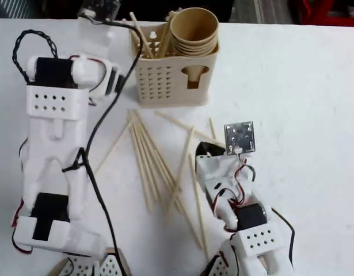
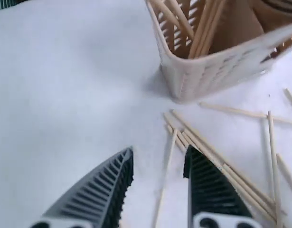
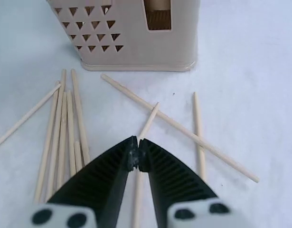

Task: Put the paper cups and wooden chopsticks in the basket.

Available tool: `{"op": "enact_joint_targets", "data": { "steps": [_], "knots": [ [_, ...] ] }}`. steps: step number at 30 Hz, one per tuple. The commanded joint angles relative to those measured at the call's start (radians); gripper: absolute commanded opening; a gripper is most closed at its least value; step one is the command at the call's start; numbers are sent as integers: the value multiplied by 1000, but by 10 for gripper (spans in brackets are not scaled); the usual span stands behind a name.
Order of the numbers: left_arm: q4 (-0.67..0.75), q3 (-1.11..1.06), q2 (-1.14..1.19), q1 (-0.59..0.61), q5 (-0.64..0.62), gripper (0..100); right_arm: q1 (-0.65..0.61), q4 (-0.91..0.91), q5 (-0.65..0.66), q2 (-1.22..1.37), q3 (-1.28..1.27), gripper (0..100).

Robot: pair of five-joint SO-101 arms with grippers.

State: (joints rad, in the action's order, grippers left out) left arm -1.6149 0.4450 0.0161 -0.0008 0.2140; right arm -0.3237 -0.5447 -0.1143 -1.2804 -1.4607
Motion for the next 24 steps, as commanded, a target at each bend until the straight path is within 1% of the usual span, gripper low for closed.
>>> {"op": "enact_joint_targets", "data": {
  "steps": [1,6,14,16,19,22,24],
  "knots": [
    [-84,40,-56,2,66,185,-4,19,55,-12,6,18],
    [-158,40,-58,8,72,184,-8,21,77,-13,-2,18],
    [-169,3,-73,4,81,181,-8,21,77,-13,-2,18],
    [-163,-60,-114,-5,117,181,-8,21,77,-13,-2,18],
    [-141,-176,-206,-15,133,181,-10,21,77,-13,-2,18],
    [-69,-345,-317,-16,137,184,-10,21,77,-13,-2,18],
    [8,-479,-383,-16,138,184,-10,21,77,-13,-2,18]
  ]
}}
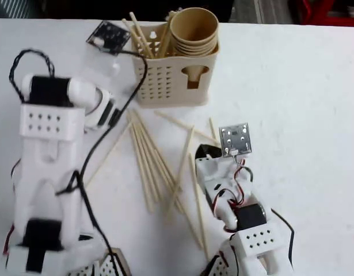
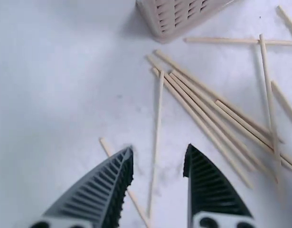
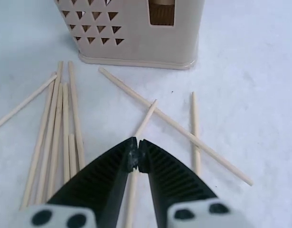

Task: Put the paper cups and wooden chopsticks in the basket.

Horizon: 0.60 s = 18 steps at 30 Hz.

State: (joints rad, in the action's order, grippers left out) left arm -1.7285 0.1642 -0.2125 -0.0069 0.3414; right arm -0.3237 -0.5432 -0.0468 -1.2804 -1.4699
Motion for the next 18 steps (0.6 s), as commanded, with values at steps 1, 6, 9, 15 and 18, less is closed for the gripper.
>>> {"op": "enact_joint_targets", "data": {
  "steps": [1,6,9,15,18],
  "knots": [
    [167,-269,-183,-8,11,185,-10,19,9,-13,8,18],
    [368,-557,-246,-5,51,185,-10,19,9,-13,8,18],
    [466,-674,-246,-4,57,185,-10,19,9,-13,8,18],
    [660,-835,-240,-4,57,186,-10,19,9,-13,8,18],
    [724,-859,-180,-4,57,186,-10,19,9,-13,8,18]
  ]
}}
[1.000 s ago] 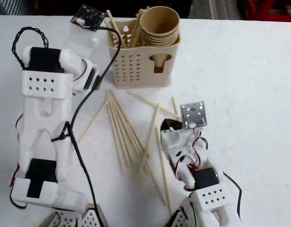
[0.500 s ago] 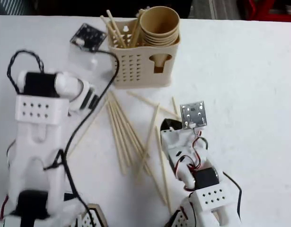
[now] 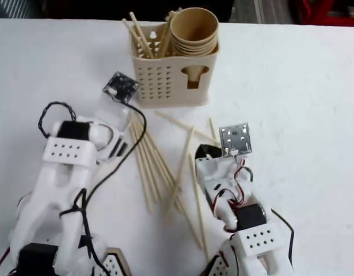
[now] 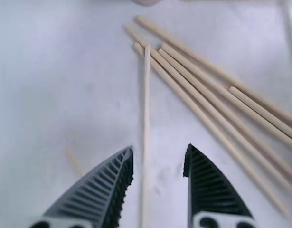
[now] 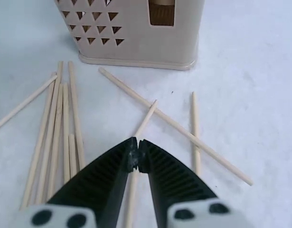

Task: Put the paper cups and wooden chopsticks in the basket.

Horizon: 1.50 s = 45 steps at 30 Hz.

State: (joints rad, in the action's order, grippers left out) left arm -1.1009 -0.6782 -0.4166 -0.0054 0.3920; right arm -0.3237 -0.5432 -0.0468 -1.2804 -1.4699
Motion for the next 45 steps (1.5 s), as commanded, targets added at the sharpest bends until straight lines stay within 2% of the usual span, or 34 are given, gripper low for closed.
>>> {"op": "enact_joint_targets", "data": {
  "steps": [1,7,14,39,45],
  "knots": [
    [109,-11,53,-2,6,186,-10,19,9,-13,8,18],
    [103,173,314,74,6,186,-10,19,9,-13,8,18],
    [44,345,570,87,71,181,-10,19,9,-13,8,18],
    [68,345,628,68,78,181,-10,47,11,-7,3,18],
    [-20,465,736,67,72,180,-10,45,11,-7,3,18]
  ]
}}
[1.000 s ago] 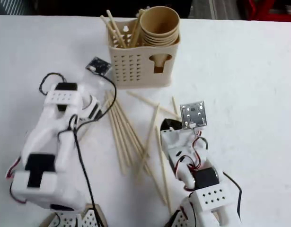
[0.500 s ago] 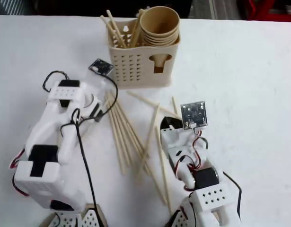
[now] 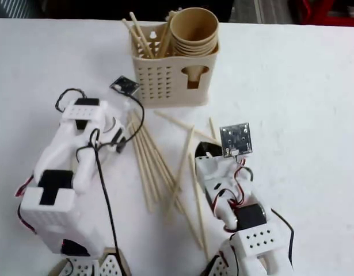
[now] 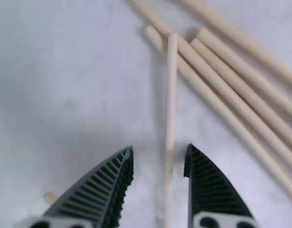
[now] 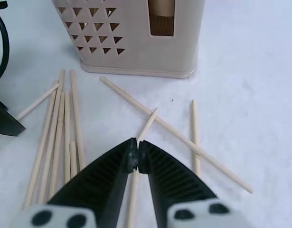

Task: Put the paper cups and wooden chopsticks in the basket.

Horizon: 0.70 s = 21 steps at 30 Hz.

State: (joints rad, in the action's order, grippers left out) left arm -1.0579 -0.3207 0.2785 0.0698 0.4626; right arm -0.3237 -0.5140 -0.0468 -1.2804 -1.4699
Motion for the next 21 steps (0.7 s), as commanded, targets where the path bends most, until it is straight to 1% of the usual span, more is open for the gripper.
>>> {"op": "enact_joint_targets", "data": {
  "steps": [1,4,9,12,16,21],
  "knots": [
    [-86,135,64,-8,0,180,-10,16,11,-7,3,18],
    [-163,229,136,-8,3,154,-10,16,11,-7,3,18],
    [-253,350,234,-18,6,20,-8,16,11,-7,3,18],
    [-295,365,254,-25,8,22,-7,16,11,-7,3,18],
    [-316,344,236,-22,8,21,-5,16,11,-7,3,18],
    [-318,247,122,-21,8,21,-5,16,11,-7,3,18]
  ]
}}
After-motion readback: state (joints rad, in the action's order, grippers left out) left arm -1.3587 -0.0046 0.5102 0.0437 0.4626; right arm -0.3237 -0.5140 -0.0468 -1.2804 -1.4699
